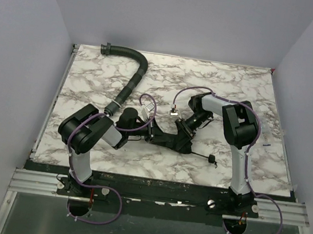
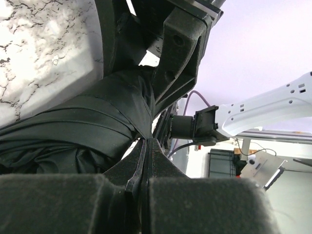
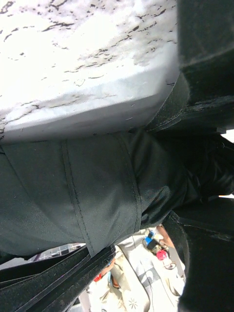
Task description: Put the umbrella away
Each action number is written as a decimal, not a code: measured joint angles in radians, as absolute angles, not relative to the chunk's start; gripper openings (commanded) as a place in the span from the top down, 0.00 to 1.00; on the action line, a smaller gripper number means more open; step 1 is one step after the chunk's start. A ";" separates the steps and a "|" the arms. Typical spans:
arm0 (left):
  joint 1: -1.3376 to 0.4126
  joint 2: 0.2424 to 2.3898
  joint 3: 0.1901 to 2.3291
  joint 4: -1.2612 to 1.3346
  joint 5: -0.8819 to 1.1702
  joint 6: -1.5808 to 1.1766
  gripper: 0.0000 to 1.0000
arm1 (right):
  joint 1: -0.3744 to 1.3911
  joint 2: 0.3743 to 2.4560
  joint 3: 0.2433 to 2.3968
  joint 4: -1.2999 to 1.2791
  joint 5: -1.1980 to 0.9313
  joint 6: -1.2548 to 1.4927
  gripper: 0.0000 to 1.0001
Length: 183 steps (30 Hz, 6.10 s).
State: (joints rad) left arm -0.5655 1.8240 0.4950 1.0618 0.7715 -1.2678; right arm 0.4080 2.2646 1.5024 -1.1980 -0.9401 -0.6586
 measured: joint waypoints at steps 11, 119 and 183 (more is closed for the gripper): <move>-0.579 1.753 0.515 0.886 0.772 -1.133 1.00 | 0.411 2.267 1.509 -1.201 -0.932 -0.650 0.96; -0.826 1.535 0.772 0.051 0.439 -0.641 1.00 | 0.408 2.276 1.518 -1.213 -0.918 -0.635 0.95; -0.757 1.642 0.818 -0.023 0.531 -0.770 1.00 | 0.408 2.275 1.517 -1.211 -0.918 -0.635 0.94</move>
State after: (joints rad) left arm -0.7567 1.6421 0.8177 -0.0231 0.5312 -0.7696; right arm 0.4084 2.2749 1.5173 -1.2114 -0.9184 -0.6350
